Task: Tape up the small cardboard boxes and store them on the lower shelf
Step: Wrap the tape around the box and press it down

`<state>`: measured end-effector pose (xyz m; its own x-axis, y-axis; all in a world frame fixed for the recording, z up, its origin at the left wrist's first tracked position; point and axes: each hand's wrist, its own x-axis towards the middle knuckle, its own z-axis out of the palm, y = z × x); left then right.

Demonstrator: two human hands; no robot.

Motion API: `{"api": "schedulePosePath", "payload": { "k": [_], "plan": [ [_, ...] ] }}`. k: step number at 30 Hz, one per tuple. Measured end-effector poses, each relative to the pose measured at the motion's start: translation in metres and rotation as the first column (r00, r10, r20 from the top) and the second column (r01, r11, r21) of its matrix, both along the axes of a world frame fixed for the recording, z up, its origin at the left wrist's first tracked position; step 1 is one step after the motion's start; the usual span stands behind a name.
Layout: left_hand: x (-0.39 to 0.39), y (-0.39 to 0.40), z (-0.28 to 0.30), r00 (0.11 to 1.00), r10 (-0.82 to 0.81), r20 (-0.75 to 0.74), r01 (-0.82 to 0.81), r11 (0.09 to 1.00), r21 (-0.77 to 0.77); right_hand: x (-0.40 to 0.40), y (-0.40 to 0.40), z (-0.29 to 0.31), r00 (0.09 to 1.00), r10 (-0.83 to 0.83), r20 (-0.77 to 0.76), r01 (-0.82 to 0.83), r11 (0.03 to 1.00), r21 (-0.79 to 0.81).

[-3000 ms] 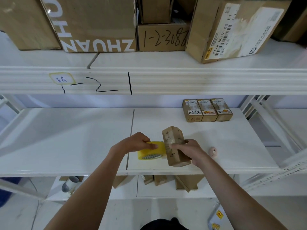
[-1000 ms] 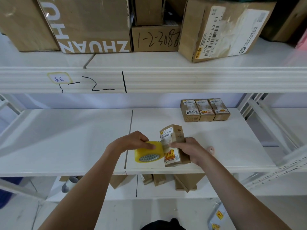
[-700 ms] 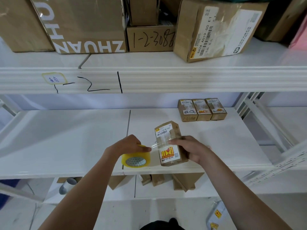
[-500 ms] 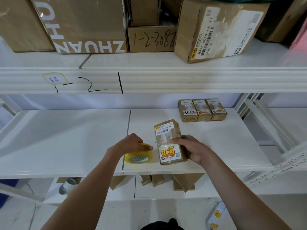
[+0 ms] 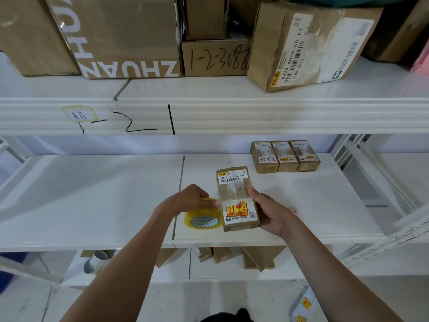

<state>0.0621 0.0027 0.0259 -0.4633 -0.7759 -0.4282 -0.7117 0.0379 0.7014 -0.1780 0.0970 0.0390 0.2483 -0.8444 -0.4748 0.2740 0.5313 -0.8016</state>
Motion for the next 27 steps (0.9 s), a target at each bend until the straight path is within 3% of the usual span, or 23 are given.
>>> {"api": "schedulePosePath", "payload": {
  "k": [4, 9, 13, 15, 22, 27],
  "plan": [
    [0.002, 0.000, 0.002, 1.000, 0.002, -0.021, -0.002, 1.000, -0.011, -0.002, -0.006, -0.001, 0.999, -0.021, -0.043, 0.021, 1.000, 0.005],
    [0.001, 0.001, 0.000, 1.000, 0.007, 0.006, -0.007, 0.999, -0.031, 0.000, -0.012, -0.004, 0.959, -0.096, -0.267, 0.086, 0.995, -0.048],
    [-0.004, 0.001, -0.007, 0.997, 0.063, 0.044, -0.060, 0.995, -0.074, 0.015, -0.016, 0.004, 0.795, -0.064, -0.603, 0.032, 0.997, -0.064],
    [-0.008, 0.003, -0.010, 0.993, 0.079, 0.086, -0.068, 0.990, -0.125, 0.024, -0.017, 0.006, 0.729, -0.034, -0.683, -0.023, 0.997, -0.074],
    [-0.017, 0.004, -0.012, 0.983, 0.059, 0.175, -0.017, 0.973, -0.232, 0.035, -0.019, -0.011, 0.666, -0.127, -0.735, 0.029, 0.989, -0.145],
    [0.000, 0.002, -0.012, 0.996, -0.010, 0.088, 0.019, 0.995, -0.102, 0.020, -0.019, -0.016, 0.654, -0.171, -0.737, 0.110, 0.985, -0.131]
  ]
}}
